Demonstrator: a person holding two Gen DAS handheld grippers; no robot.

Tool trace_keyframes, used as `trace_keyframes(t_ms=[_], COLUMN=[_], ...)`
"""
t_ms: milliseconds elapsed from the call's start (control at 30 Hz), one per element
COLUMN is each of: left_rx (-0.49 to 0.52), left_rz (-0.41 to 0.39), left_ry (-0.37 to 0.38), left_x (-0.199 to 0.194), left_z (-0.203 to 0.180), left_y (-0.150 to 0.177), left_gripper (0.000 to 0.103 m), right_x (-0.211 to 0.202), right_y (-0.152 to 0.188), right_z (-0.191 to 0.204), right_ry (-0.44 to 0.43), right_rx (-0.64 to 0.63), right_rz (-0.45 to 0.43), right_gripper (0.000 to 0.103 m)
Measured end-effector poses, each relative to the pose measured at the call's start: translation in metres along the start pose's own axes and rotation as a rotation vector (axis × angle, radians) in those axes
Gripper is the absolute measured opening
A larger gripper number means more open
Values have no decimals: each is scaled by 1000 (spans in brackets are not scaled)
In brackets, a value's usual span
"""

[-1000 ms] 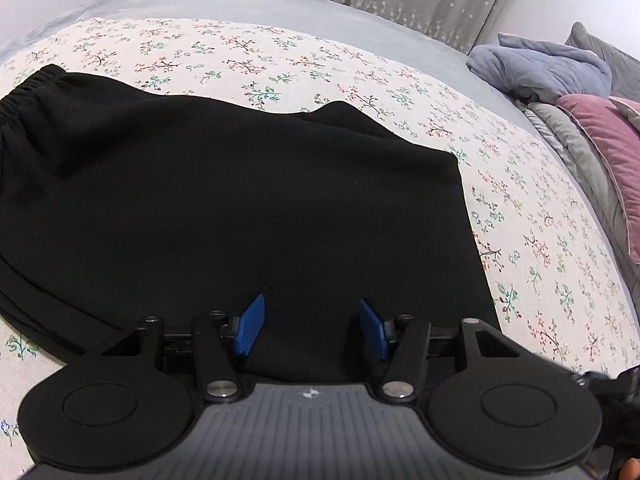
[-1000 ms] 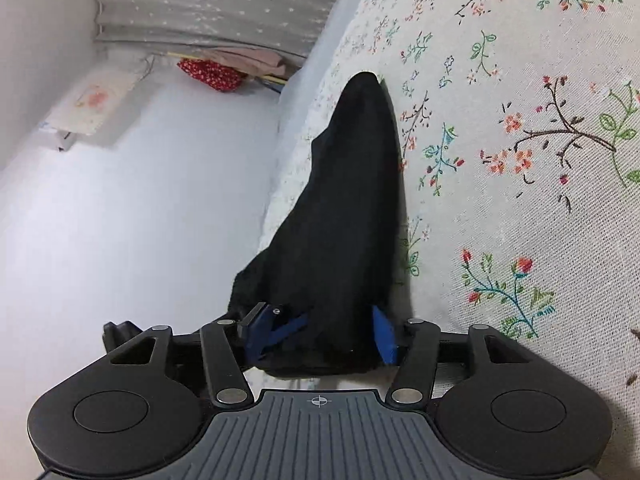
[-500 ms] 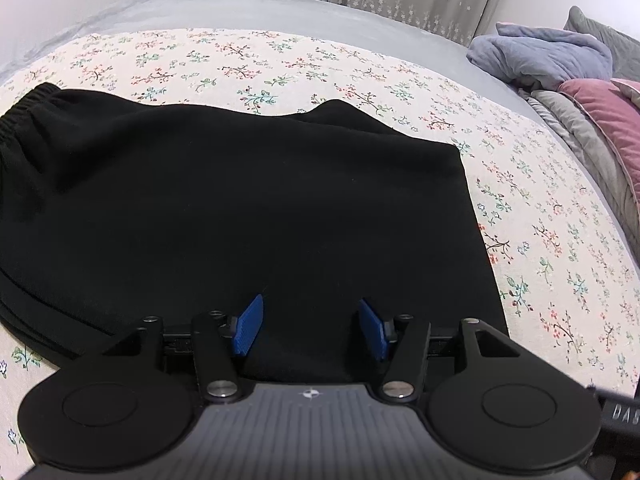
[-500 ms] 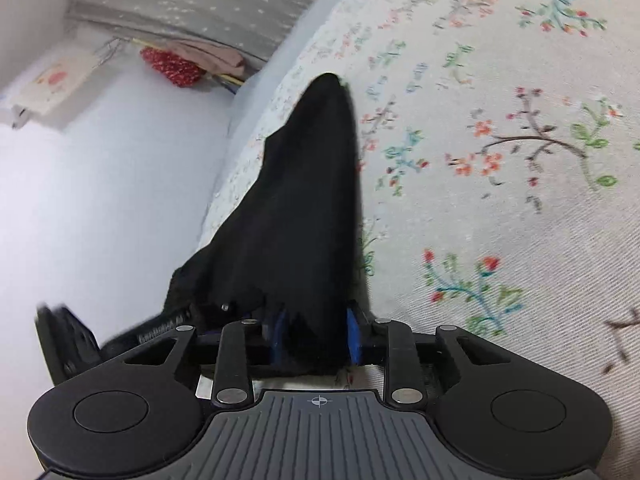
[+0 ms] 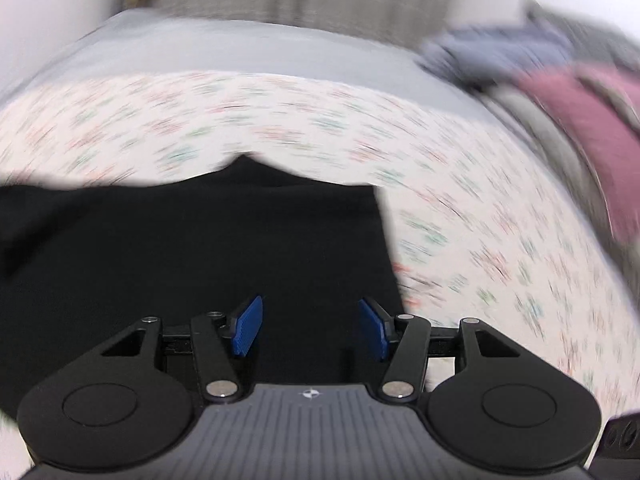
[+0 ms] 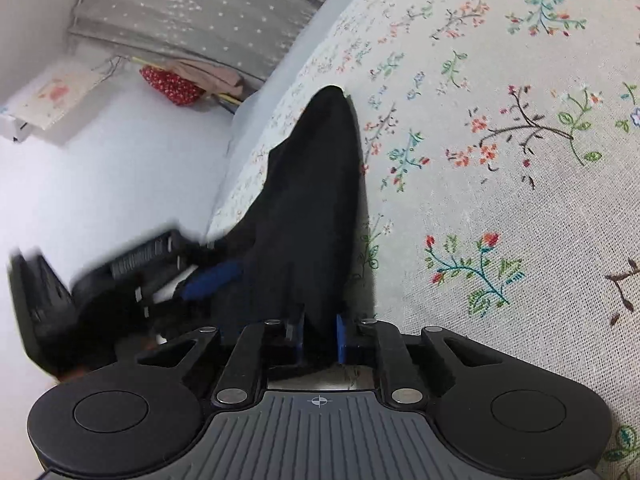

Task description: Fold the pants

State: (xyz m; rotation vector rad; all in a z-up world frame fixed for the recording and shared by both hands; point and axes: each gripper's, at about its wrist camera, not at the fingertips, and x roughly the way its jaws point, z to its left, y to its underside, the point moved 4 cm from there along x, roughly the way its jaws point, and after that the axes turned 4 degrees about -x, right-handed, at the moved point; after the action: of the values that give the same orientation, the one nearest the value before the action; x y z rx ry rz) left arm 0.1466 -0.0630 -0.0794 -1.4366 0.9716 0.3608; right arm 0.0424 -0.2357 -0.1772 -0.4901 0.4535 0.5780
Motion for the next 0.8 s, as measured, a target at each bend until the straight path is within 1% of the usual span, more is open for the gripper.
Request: trace_keyframes(t_ms=[33,100,200,233,300,333,400,433,467,500,533,567,633,733,800], left_rx=[74,200,322,372,483,540,643,675,685,671,642,627,621,605,556], left_rz=[14,48,113,134,169,186,180,176,176,188,208,208,204,203,198], left_ry=[-22,-93,-148,-186,-291,-323,-386,-413,-424,-416,-408,-416,-417,-402,-384], left_x=[7,25,49,57,75,83,88,91,93,94,96,97,96,94,94], left_z=[-17,-46,-74,-80,-91,-96,-105,-108,-109,-108,-105,-104,-103,-99,-96], left_y=[-2,-6,-13,-14,-13,-10,-6,-4,-3,-3,-4,-4,-4,-9,-14], left_gripper=[65,65,65,65,65,66,66,65,53,42,25,23,22,21,18], right_x=[0,-3,-5,-6,-5,-4,-2,-1,-1,-1,-1,0,-2,-1,0], right_y=[0,1,-1,-1,0,1,3,2,2,2,2,2,3,3,3], right_z=[3,8,16,19,23,23,23,21,21,21,23,25,28,29,30], right_ry=[5,14,25,27,33,41,55,55,55,53,52,53,56,60,60], right_rx=[-21,-64,-151,-174,-211,-228,-242,-239,-238,-241,-249,-259,-290,-294,-302], right_rz=[-5,-13,-30,-36,-47,-47,-42,-39,-37,-36,-38,-41,-53,-54,-56], right_gripper=[15,15,14,14,14,14,14,14,14,14,14,14,14,14,14])
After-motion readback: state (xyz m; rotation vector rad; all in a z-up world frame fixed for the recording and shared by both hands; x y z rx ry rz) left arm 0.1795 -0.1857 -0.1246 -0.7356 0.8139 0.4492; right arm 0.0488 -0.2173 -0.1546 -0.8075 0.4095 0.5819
